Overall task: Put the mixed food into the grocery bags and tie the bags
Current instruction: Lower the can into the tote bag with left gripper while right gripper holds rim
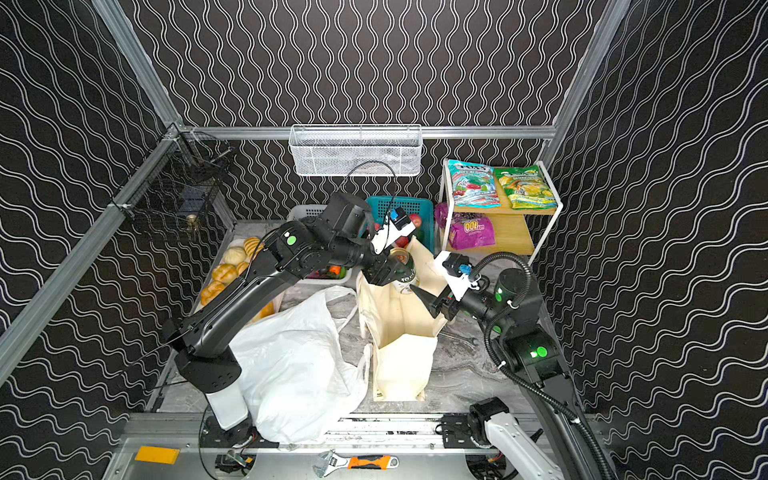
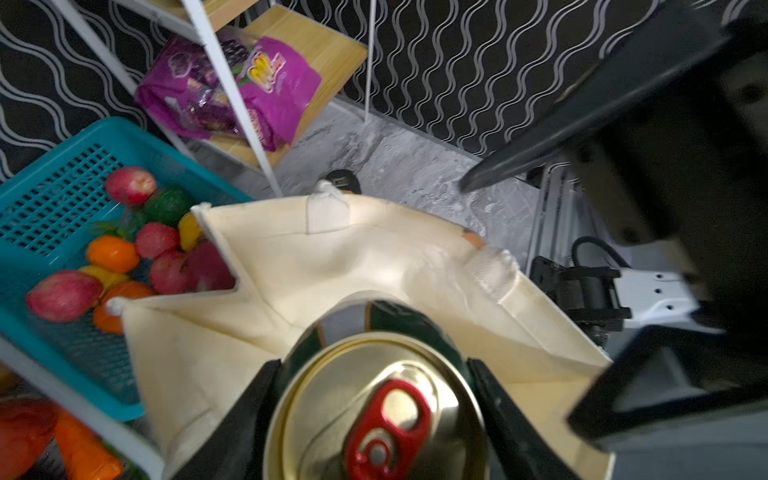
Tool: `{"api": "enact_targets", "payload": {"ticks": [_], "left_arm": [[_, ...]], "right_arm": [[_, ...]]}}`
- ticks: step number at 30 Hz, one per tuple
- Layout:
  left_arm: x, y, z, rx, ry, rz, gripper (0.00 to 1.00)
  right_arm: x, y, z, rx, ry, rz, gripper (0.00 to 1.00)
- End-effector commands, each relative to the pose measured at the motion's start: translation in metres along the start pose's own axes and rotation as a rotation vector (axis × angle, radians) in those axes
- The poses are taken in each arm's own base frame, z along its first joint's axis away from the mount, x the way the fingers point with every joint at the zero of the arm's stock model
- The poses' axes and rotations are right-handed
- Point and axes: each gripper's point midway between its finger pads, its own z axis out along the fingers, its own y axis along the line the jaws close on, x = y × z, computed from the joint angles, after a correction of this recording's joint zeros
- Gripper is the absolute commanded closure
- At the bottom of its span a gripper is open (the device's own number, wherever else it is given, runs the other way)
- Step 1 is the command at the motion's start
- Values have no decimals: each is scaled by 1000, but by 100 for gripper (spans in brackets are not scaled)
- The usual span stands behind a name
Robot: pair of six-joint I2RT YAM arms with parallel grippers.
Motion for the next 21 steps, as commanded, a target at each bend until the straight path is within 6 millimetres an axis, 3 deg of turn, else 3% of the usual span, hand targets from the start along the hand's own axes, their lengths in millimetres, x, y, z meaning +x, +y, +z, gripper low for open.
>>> {"api": "enact_targets", "payload": {"ticks": [1,3,6,9,13,16,21], "left_arm": [[-17,20,-1,-95,-71,-22,63],[-12,24,8,-104,-51,-19,62],[-4,27,26,-98,-14,-5,62],[7,28,41,-86,26,-1,62],[18,28,58,-64,54,-7,62],[25,27,71,-45,60,-14,63],[42,30,97,-29,91,-27,64]], "right_arm": [[14,-41,-7,251,79,258,14],[40,-68,-13,434,200,414,13],[81,-85,-17,591,407,559,11],[108,-79,-7,593,534,669,10],[131,-71,14,546,570,779,13],[144,-69,30,510,578,804,23],[149,-72,44,488,591,793,54]]}}
